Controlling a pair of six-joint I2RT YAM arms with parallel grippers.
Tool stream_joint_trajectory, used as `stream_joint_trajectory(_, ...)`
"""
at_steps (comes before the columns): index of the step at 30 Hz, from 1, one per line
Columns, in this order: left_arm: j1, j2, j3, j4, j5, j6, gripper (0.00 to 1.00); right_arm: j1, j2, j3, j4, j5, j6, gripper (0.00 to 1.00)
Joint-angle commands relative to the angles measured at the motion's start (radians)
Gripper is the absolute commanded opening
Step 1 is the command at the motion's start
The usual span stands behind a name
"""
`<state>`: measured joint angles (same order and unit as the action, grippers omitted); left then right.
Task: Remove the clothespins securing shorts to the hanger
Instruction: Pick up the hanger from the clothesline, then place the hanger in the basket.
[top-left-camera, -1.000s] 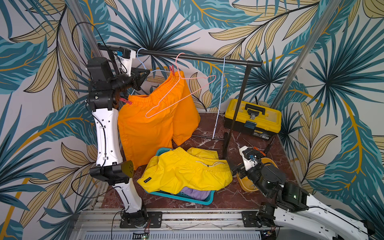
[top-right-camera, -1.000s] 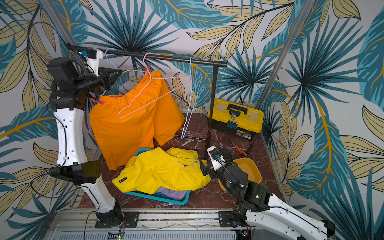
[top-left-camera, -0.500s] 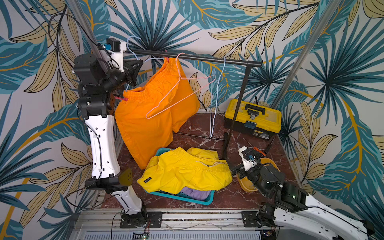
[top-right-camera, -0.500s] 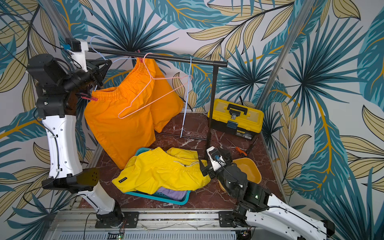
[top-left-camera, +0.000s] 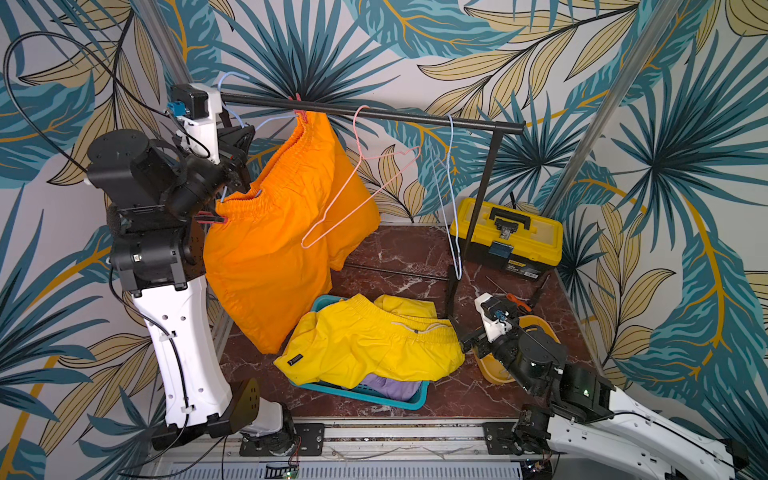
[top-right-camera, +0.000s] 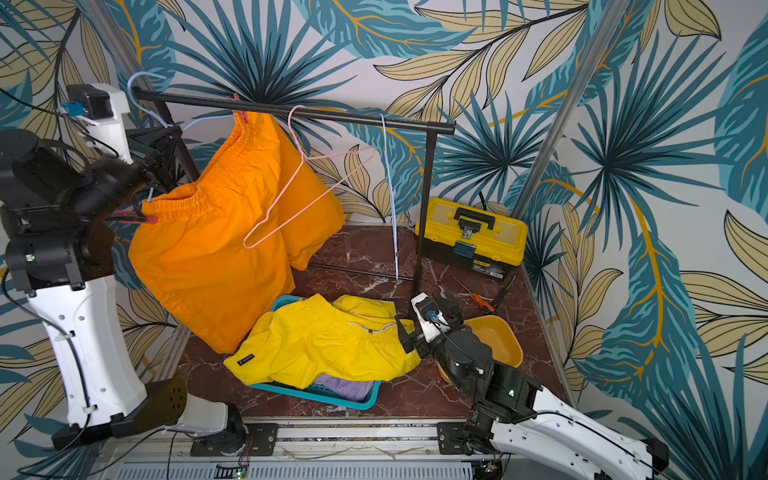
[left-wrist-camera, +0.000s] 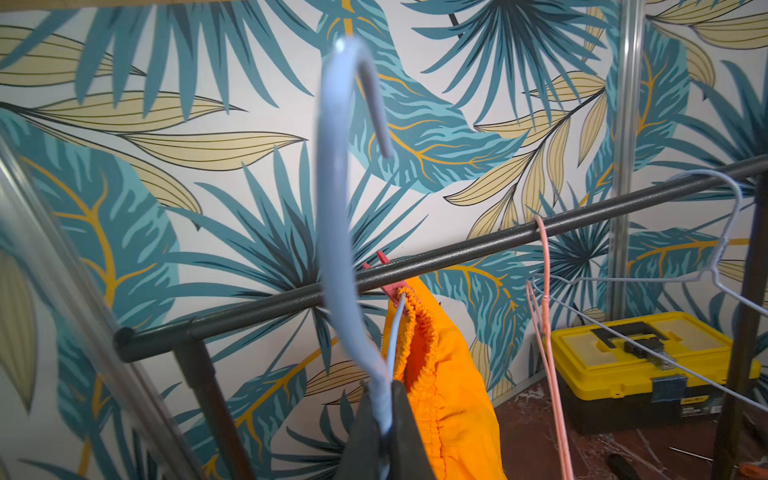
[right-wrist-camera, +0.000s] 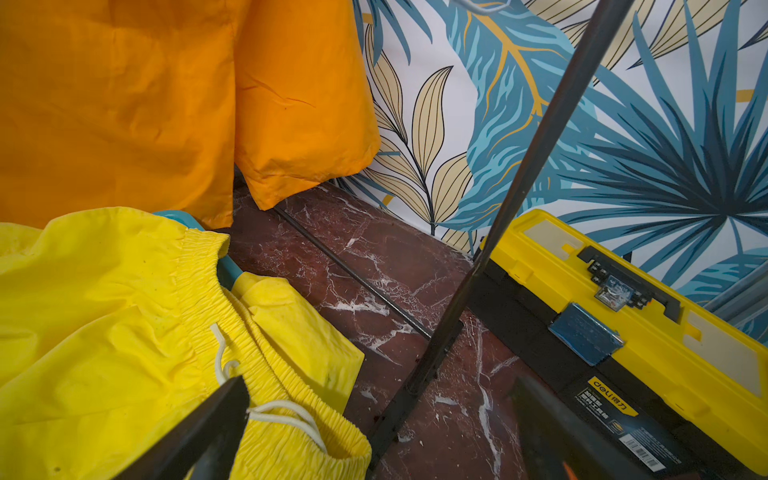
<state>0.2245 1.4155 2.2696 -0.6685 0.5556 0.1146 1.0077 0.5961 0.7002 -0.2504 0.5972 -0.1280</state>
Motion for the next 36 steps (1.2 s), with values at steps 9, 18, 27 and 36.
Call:
stream_joint_trajectory(9,0.012,-0.28,-0.224,0.001,-0.355,0.078,0.0,0.002,0.041,0.012,0.003,-0.023,0.011,1.0)
stream_joint_trajectory(18,0.012,-0.366,-0.185,-0.002,-0.249,0.017,0.0,0.002,0.06,-0.007,0.021,-0.04,0.034,1.0)
stream_joint_trajectory(27,0.012,-0.414,-0.179,-0.003,-0.071,-0.1,0.0,0.002,0.035,0.0,-0.008,-0.047,0.036,1.0)
stream_joint_trajectory(36,0.012,-0.461,-0.128,-0.065,0.021,-0.159,0.0,0.002,0.017,0.001,-0.005,-0.043,0.024,1.0)
